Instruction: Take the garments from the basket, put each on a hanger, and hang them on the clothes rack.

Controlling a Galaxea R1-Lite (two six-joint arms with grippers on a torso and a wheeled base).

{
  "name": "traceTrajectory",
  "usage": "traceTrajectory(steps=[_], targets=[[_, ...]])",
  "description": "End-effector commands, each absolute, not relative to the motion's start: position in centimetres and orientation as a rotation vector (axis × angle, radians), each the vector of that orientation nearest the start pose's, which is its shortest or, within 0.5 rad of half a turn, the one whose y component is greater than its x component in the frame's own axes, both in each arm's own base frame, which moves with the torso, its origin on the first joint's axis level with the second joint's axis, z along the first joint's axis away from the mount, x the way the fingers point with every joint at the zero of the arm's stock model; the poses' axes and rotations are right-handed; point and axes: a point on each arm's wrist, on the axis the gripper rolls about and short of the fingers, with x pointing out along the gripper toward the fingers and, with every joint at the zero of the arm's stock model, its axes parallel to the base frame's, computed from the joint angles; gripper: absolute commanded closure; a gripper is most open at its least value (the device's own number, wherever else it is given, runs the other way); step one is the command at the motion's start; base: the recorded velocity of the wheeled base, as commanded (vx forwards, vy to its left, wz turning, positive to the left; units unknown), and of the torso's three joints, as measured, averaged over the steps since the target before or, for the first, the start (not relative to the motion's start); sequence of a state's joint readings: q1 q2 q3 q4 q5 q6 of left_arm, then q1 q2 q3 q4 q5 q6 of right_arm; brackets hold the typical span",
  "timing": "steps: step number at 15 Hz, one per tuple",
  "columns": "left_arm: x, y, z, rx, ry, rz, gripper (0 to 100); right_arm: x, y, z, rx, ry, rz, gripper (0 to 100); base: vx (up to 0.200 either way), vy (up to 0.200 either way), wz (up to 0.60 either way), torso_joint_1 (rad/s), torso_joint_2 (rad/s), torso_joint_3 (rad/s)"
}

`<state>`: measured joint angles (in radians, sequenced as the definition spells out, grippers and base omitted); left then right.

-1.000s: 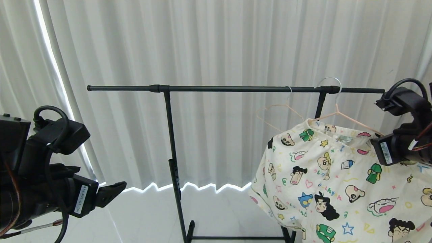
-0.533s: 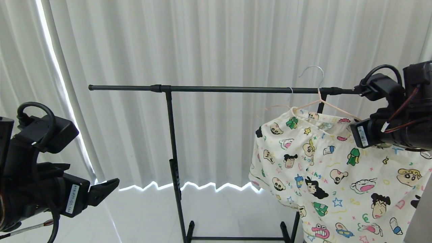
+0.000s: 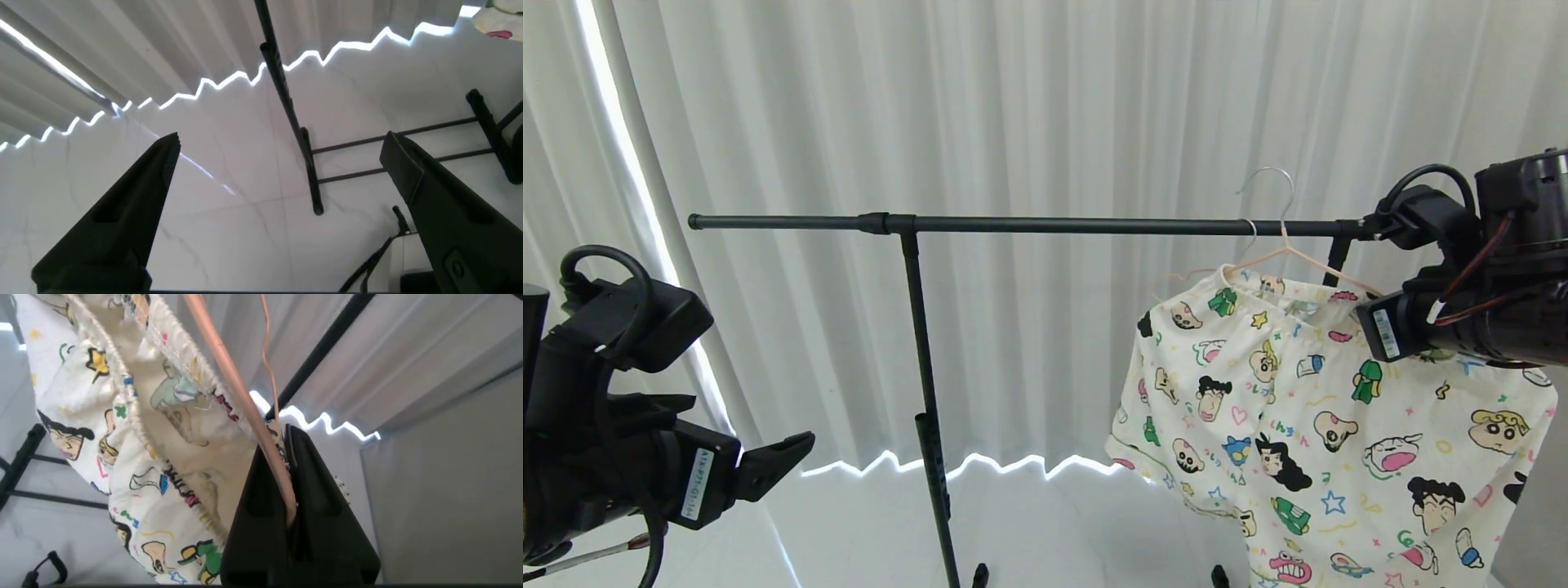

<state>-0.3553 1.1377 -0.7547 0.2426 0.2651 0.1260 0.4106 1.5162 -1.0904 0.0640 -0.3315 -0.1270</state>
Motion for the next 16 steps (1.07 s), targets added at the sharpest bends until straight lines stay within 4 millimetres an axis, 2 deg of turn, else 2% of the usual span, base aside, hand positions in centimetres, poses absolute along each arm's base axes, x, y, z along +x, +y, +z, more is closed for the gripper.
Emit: traceTrajectory(steps=[1, 7, 9, 16], targets=[[14.0, -4.6, 21.7, 0.313, 0.591, -0.125, 0, 24.4, 10.0, 24.7, -0.306, 0.455, 0.115, 100, 0.2, 0.0, 0.0, 0.007, 0.01, -0.002], [14.0, -4.6, 21.6, 0.316, 0.598, -0.126, 0, 23.7, 12.4, 23.8, -0.285, 0.492, 0.186, 100, 0.2, 0.0, 0.0, 0.004, 0.0, 0.002], [13.9, -4.5, 21.6, 0.314, 0.597, -0.124, 0, 24.0, 13.0, 23.3, -0.285, 0.504, 0.139, 100, 0.2, 0.0, 0.0, 0.005, 0.01, 0.002], [13.9, -4.5, 21.6, 0.315, 0.595, -0.124, 0, 23.9, 14.8, 22.3, -0.249, 0.526, 0.118, 100, 0.0, 0.0, 0.0, 0.0, 0.0, 0.0]])
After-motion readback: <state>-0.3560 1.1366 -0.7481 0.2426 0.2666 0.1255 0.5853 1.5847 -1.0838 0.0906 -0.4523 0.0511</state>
